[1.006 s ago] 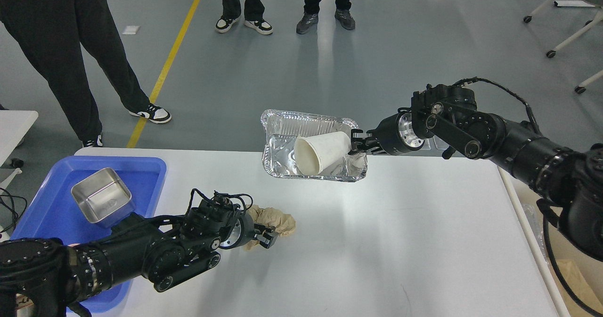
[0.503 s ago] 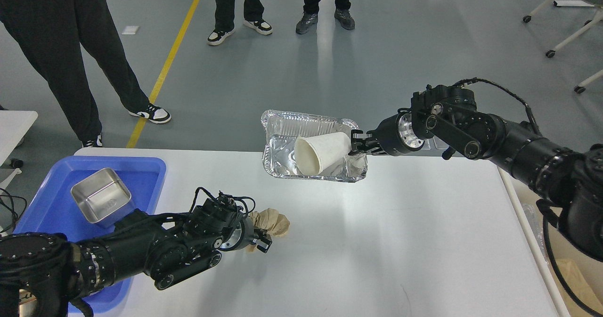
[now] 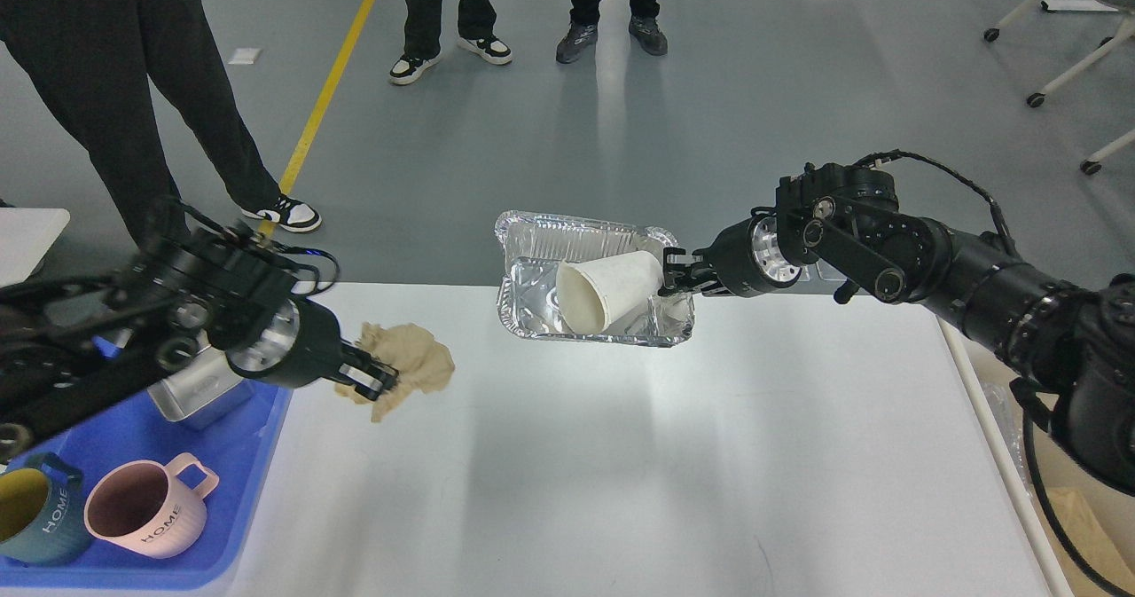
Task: Tidy desktop
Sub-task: 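Lift the crumpled paper and drop it into the held foil container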
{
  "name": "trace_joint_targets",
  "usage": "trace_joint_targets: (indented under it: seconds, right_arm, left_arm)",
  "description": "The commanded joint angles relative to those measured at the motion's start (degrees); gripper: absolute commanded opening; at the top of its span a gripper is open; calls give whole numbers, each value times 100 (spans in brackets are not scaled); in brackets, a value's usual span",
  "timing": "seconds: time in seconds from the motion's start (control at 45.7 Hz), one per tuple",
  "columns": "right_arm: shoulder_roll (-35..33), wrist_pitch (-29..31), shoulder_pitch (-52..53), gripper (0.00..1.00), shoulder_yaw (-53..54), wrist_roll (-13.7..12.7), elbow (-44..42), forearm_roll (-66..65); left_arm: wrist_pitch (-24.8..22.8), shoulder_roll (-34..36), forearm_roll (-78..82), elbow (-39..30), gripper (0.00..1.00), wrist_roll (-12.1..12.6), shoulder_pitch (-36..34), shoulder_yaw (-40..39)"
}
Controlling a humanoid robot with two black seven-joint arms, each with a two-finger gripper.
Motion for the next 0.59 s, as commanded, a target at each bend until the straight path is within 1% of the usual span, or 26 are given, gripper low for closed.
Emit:
trace_joint_targets:
  seconds: [0.0,0.087,0.153,0.197,0.306,0.481,0.569]
  right_arm:
    - [9,4,18,0,-1,1,1,1]
    - [9,4,18,0,-1,1,1,1]
    - [17,4,27,0,-1,-8,-8,1]
    - [17,4,27,0,-1,-8,-17,1]
    - [35,4,27,0,-1,-8,-17,1]
    - [35,4,27,0,-1,-8,-17,1]
    - [35,13,53,0,-1,-8,-8,1]
  left_arm:
    - [-79,813,-1011,-212,0,33,-253,-1684]
    - [-79,1006,-1609,-159,0,155,-675,-2669]
    - [-79,1121,-2013,-62,0,296,-983,-3005]
    - [-79,1217,-2242,-27,0,349,-1167,-2997]
    - [-79,1420,-2507,-9,0,367,-1335,-2979]
    - [-79,1341,-2551,113,0,367,-1555,-2970]
    - [-79,1140,-2516,341,0,454,-1730,-2953]
